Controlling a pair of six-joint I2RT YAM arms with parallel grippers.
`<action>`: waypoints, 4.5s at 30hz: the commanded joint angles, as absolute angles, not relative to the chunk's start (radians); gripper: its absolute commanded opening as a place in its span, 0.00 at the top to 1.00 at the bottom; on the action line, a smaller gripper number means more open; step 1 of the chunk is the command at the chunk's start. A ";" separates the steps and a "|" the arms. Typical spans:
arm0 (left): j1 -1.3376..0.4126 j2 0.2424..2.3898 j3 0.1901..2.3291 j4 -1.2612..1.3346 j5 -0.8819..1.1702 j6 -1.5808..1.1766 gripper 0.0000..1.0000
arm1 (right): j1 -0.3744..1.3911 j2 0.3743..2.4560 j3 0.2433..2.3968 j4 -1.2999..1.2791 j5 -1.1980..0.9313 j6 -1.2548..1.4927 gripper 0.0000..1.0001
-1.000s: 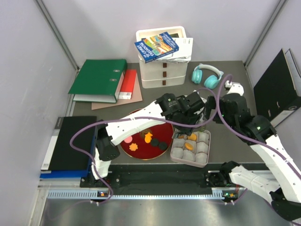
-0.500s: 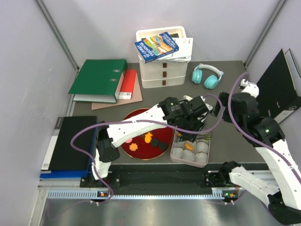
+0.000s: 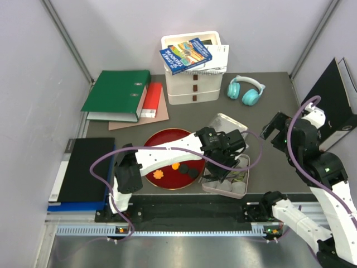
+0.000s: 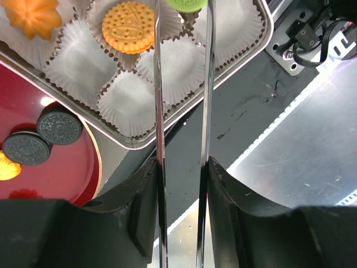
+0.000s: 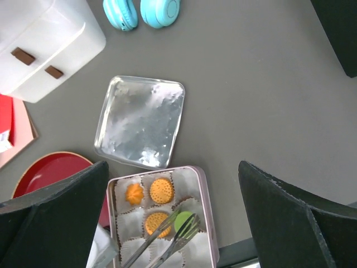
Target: Pack the cookies
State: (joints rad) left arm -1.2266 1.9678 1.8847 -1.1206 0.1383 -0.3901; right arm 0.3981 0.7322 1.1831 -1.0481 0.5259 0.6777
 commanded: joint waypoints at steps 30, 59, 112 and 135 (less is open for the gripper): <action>-1.229 1.872 1.898 -1.012 0.074 -0.365 0.44 | 0.390 0.761 1.196 -0.979 0.494 0.660 0.01; -1.190 1.693 1.710 -0.859 -0.080 -0.420 0.68 | 0.391 0.813 1.195 -0.916 0.429 0.649 0.01; -1.192 1.818 1.674 -0.900 0.120 -0.333 0.79 | 0.391 0.790 1.147 -0.914 0.428 0.643 0.01; -1.187 1.901 1.758 -0.804 0.107 -0.327 0.78 | 0.391 0.776 1.150 -0.928 0.425 0.644 0.01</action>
State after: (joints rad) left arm -1.1862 1.8809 1.7264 -0.8482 0.0818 -0.3428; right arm 0.3962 0.7853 1.1381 -0.9432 0.4206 0.6548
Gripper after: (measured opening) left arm 0.270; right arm 0.989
